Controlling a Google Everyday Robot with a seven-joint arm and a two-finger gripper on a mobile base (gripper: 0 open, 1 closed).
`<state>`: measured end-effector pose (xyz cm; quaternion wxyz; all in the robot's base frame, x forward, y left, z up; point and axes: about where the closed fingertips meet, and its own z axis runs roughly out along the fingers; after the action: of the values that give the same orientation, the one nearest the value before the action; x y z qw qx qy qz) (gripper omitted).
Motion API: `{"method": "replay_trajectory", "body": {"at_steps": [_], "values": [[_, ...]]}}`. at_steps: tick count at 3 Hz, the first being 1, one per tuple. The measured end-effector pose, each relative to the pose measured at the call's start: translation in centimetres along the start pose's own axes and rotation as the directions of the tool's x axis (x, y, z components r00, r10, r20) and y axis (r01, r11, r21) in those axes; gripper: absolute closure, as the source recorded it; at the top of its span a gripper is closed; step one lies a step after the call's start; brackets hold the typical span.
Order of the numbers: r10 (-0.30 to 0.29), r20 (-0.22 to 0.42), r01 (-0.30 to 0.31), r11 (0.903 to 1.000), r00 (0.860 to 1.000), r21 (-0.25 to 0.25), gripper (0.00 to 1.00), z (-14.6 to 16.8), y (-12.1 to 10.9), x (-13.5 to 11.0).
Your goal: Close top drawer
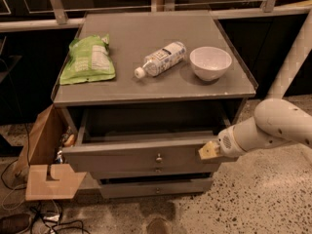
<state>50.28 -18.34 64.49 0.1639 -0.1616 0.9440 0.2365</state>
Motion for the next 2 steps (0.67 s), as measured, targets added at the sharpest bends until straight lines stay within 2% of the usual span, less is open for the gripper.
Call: {"method": "replay_trajectory", "body": {"at_steps": [1, 2], "values": [[-0.002, 0.022, 0.003, 0.9998, 1.000, -0.019, 1.00, 1.04, -0.33, -1.09], [-0.002, 0.023, 0.003, 0.9998, 1.000, -0.020, 1.00, 1.09, -0.32, -1.09]]}}
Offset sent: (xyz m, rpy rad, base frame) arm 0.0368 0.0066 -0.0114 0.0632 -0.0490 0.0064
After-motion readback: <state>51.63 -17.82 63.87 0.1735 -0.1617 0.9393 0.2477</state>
